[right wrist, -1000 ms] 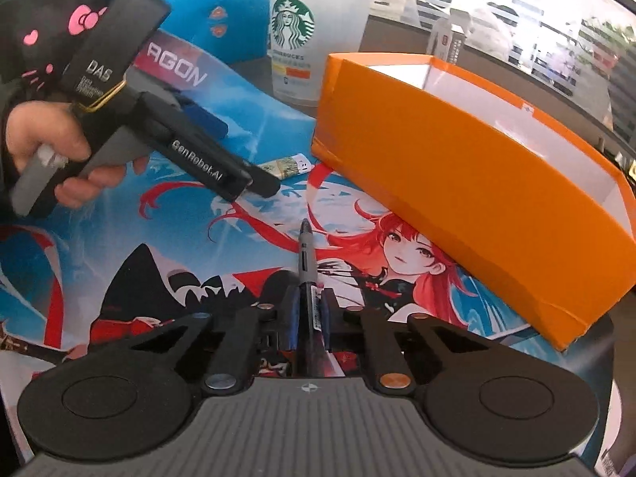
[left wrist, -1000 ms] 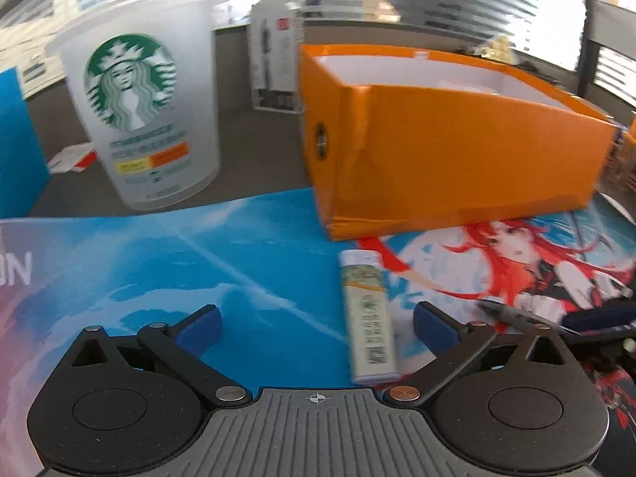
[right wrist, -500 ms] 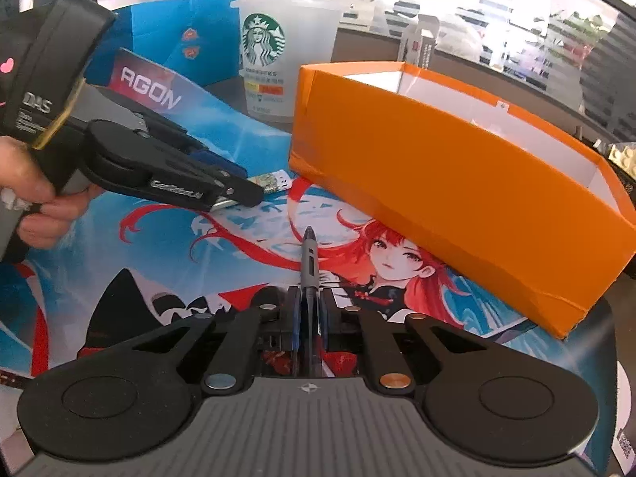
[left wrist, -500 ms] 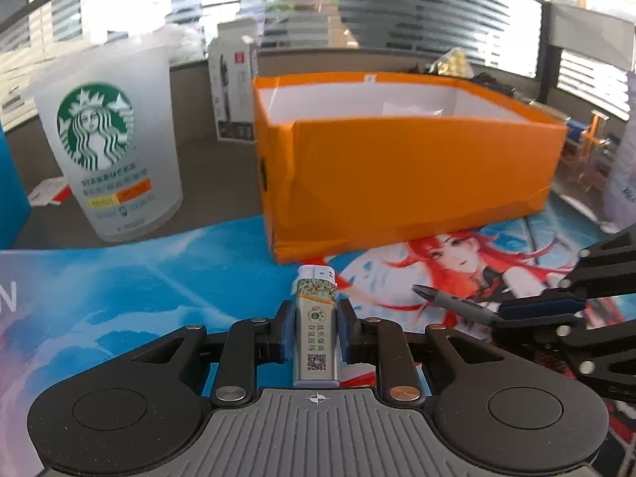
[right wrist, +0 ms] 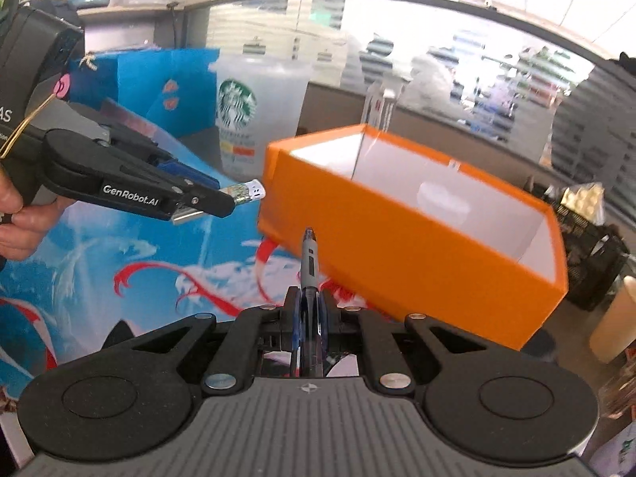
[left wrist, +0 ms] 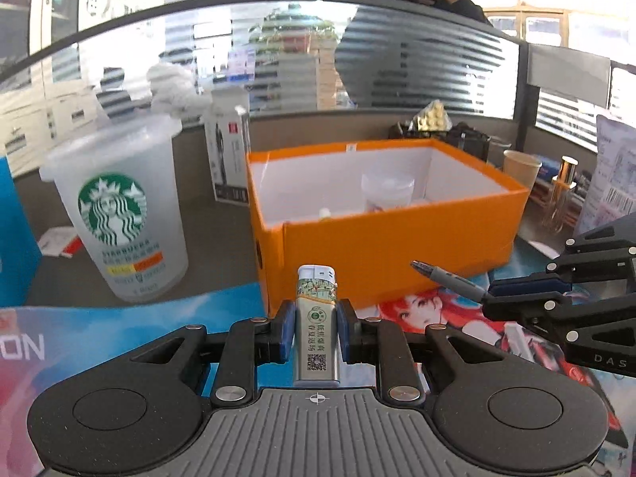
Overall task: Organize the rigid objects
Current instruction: 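Lift white lighter and black pen and carry both over orange box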
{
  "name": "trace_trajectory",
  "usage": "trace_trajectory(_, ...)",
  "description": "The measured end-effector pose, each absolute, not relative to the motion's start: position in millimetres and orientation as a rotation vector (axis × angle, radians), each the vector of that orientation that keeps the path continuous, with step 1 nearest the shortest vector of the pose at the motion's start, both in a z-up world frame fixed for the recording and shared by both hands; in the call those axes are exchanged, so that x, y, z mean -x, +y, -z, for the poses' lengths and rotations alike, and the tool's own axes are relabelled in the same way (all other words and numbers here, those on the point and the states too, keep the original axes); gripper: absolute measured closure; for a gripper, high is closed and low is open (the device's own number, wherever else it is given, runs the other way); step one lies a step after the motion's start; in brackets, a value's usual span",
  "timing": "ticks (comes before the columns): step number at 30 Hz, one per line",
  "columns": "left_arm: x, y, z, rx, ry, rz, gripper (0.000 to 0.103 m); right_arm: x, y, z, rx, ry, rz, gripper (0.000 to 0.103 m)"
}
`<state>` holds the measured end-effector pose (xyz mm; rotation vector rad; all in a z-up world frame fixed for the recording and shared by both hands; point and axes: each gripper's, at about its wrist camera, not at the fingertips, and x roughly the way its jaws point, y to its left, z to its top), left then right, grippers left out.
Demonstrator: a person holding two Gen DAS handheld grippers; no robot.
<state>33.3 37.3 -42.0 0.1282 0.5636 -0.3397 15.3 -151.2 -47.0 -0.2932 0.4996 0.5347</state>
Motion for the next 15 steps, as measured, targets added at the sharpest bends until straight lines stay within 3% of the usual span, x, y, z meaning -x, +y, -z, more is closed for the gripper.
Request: trace_trajectory(15, -42, 13, -6, -0.168, 0.465, 0.373, 0.083, -21, -165, 6, 0.241, 0.389, -0.482, 0.094)
